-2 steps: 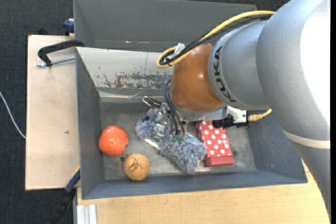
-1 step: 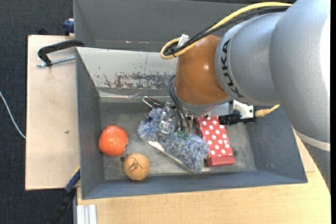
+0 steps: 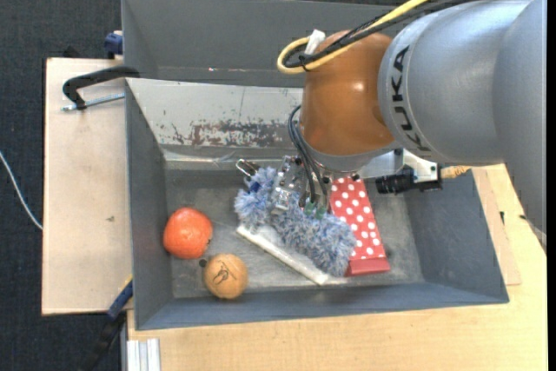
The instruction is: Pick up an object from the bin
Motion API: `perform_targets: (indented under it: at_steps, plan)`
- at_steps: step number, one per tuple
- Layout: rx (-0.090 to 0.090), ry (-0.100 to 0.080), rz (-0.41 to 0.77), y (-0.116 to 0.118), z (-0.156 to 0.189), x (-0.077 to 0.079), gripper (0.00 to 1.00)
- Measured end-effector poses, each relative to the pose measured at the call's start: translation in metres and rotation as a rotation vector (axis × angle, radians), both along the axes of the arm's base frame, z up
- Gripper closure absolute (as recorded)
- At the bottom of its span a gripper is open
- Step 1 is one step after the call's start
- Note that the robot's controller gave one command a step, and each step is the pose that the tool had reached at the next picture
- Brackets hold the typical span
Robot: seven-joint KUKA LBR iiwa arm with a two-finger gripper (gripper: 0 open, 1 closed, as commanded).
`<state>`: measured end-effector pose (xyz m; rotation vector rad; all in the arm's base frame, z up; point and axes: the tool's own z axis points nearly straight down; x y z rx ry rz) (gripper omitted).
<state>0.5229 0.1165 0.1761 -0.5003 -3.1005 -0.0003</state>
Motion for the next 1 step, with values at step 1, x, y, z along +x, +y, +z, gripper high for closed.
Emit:
perform_targets:
  at_steps: [1]
  plan:
    - [0.003,-0.011,0.001,-0.0009,0.0303,0.0037,1.00]
